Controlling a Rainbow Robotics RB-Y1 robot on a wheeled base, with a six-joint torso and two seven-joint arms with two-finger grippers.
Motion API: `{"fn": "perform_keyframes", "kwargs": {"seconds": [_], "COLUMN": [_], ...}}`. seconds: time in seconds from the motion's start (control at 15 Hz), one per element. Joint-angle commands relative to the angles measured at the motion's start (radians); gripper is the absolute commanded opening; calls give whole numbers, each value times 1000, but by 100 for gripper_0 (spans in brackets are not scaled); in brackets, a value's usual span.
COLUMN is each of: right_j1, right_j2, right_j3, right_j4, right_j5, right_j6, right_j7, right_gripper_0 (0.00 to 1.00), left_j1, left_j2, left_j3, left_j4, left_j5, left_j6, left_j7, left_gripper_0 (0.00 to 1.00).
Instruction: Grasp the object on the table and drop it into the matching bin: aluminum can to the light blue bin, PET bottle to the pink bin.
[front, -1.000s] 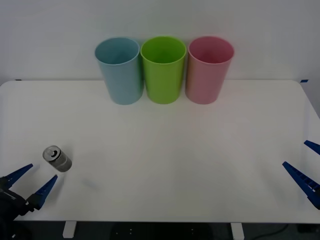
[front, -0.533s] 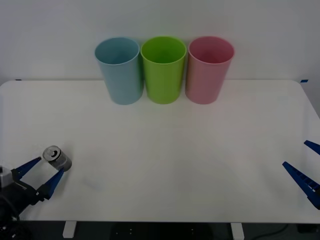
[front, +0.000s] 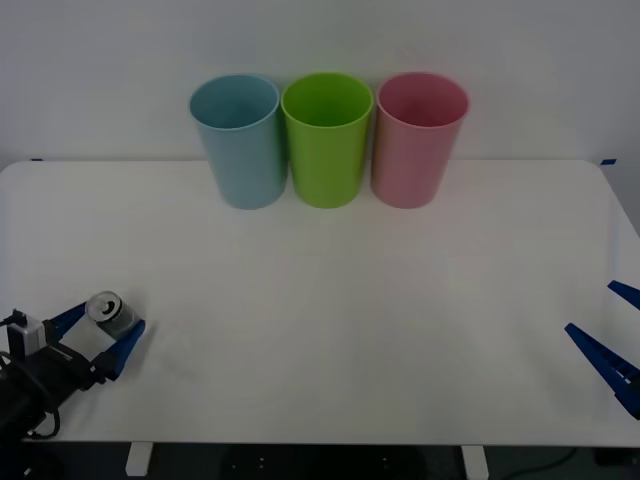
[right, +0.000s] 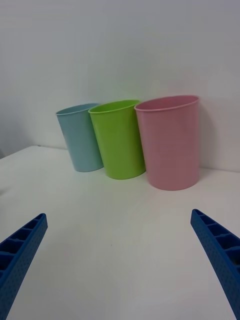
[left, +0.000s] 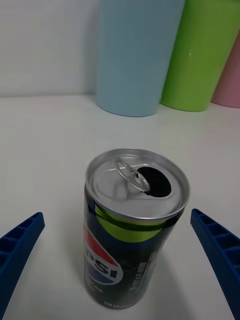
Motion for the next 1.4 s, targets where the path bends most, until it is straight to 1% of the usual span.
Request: {"fn": "perform_keyframes", "kwargs": {"seconds": [0.07, 0.73, 0.8, 0.87, 0.93, 1.0, 1.4], "right_j1": [0, 0, 0, 0, 0, 0, 0], "right_j2": [0, 0, 0, 0, 0, 0, 0], "right_j3": [0, 0, 0, 0, 0, 0, 0], "right_j4": [0, 0, 0, 0, 0, 0, 0], "right_j5": [0, 0, 0, 0, 0, 0, 0], "right_j6": [0, 0, 0, 0, 0, 0, 0], "right_j7": [0, 0, 0, 0, 0, 0, 0], "right_gripper_0": [100, 100, 100, 100, 100, 100, 100], "left_j1": [-12, -26, -24, -24, -23, -23, -20], "left_j2": [-2, -2, -2, -2, -2, -2, -2], "left_j3": [-21, -43, -41, -41, -41, -41, -41], "left_j4": [0, 0, 0, 0, 0, 0, 0], "left_j5": [12, 15, 15, 15, 15, 16, 18], "left_j6": [17, 30, 30, 30, 30, 31, 33], "left_j7": [-7, -14, -14, -17, -20, -20, -16], "left_gripper_0": [100, 100, 54, 21, 9, 0, 0]}}
